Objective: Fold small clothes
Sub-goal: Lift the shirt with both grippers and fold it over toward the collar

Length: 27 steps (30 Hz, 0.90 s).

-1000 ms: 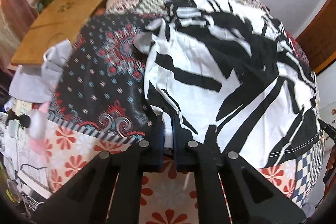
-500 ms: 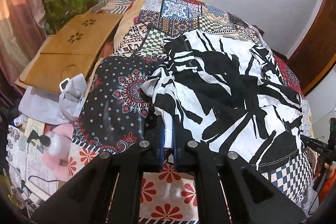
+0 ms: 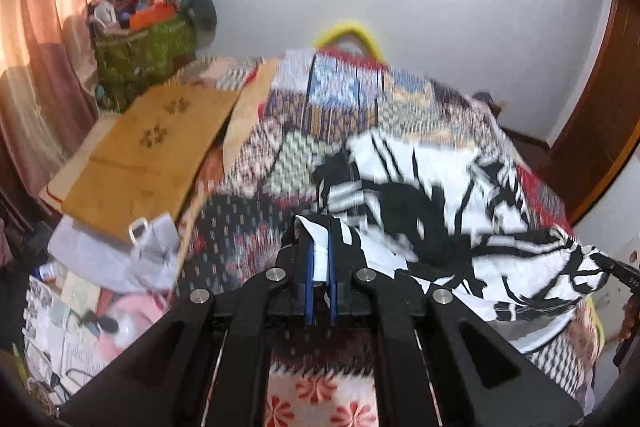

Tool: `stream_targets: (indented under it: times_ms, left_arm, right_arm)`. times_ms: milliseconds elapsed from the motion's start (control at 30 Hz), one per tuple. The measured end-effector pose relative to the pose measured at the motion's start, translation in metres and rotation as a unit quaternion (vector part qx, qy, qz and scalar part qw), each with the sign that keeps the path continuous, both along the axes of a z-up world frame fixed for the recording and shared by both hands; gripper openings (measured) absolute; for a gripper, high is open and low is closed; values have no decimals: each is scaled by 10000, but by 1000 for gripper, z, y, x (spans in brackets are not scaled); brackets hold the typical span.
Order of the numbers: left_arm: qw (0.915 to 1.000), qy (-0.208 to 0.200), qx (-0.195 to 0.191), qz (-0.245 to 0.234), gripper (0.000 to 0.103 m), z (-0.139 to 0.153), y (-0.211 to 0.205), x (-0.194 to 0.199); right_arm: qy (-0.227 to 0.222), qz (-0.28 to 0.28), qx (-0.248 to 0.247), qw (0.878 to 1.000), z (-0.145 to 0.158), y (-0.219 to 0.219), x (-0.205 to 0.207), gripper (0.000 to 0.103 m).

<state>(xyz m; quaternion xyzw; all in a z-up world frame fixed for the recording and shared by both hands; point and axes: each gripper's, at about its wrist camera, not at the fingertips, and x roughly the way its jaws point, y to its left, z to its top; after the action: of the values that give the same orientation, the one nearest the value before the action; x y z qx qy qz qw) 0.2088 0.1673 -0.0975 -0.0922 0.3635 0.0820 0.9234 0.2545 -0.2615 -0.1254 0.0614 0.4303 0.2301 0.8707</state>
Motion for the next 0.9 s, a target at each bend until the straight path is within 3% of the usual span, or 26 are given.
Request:
stream_targets:
  times_ms: [167,300,600,767,900]
  left_arm:
    - [9992,-293,252,139,5,30,2,31]
    - [9983,-395,266,337,5,42,13,64]
    - [9976,-299,223,577,5,37,31,149]
    - [9974,-70,416,583,5,14,31,202]
    - [9968,176,337,708,5,-13,42,246]
  right_arm:
    - [-554,-29,64,9984,43,8,26,5]
    - [-794,-129,28,9968,59,18,58,5]
    - [-825,-327,-23,9961,55,37,131,5]
    - [-652,-394,-186,9969,37,43,173,5]
    - [-463,-524,-276,9972,17,38,205,5]
